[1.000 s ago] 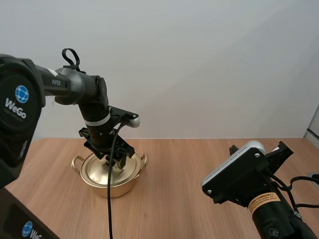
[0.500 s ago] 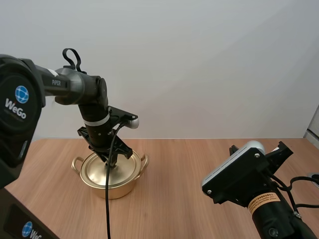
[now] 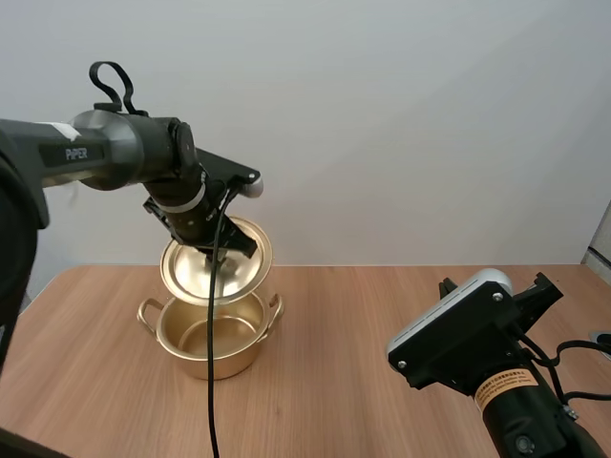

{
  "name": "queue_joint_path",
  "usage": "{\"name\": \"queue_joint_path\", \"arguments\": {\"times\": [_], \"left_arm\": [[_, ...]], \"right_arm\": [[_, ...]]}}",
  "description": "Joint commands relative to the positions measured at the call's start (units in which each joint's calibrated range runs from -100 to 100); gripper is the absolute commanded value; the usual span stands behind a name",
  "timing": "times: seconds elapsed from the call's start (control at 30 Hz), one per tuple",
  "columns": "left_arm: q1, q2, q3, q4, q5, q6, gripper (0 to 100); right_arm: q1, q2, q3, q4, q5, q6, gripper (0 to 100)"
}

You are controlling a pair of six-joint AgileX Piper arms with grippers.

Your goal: Open the pot, put the car inside, and close it

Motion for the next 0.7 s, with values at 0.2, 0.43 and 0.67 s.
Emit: {"name": "queue_joint_path", "arguments": {"times": [0.2,0.43,0.67], "left_arm": [[0.0,-19.3,-7.9,-9.0,-25.3,0.0,0],[2.62,-31.5,-16.0,-10.0,-30.9,0.0,0],[2.8,-39.8,-19.0,-14.7,-33.1,0.0,0]], "right_arm": [[0.0,0.0,0.0,-0.1,8.5,0.0,0],[0.0,0.0,0.0,-0.1,14.1,0.0,0],[0.0,0.0,0.0,0.8,20.4,0.2,0]]}}
